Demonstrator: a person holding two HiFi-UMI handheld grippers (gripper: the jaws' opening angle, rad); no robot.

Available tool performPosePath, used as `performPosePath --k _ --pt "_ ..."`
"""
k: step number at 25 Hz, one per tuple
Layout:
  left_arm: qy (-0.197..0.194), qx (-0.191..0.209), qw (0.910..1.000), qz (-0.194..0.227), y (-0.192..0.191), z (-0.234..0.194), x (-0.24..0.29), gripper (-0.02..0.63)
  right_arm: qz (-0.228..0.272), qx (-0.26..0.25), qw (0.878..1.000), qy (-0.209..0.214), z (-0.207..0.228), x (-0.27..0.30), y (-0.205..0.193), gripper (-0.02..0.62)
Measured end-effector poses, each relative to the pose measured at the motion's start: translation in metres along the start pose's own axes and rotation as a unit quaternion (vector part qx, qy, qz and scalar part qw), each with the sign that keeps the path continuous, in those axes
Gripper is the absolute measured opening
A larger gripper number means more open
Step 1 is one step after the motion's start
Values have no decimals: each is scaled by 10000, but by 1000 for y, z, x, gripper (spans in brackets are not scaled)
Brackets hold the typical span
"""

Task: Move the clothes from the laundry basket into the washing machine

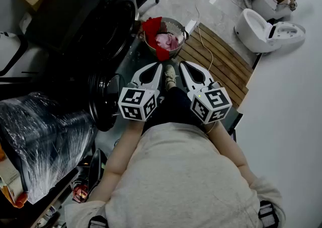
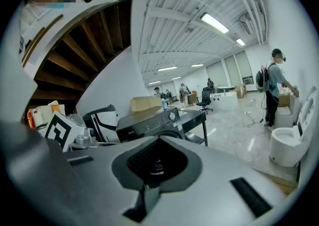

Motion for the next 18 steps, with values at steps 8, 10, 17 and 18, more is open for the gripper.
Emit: performPosePath --k 8,10,17,18 --pt "41 23 9999 -133 -4 9 5 11 -146 -187 9996 154 -4 3 -1 8" --pt "99 -7 9999 -127 -4 10 6 11 -172 -222 9995 140 1 1 -1 8" --pt "211 -51 9997 -94 -3 10 11 11 -82 -116 9999 62 16 -2 2 8" --pt "214 -44 9997 -95 -2 8 11 9 -37 -77 9999 56 17 -1 3 8"
Point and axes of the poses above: the fingertips, and each gripper's own axes: x forward along the fingers, z to its right, y out of its top, the point moved 8 cm from there along -x, backward along the fingers, and after that the axes turned 6 degrees about -z, right-handed, at the moved point
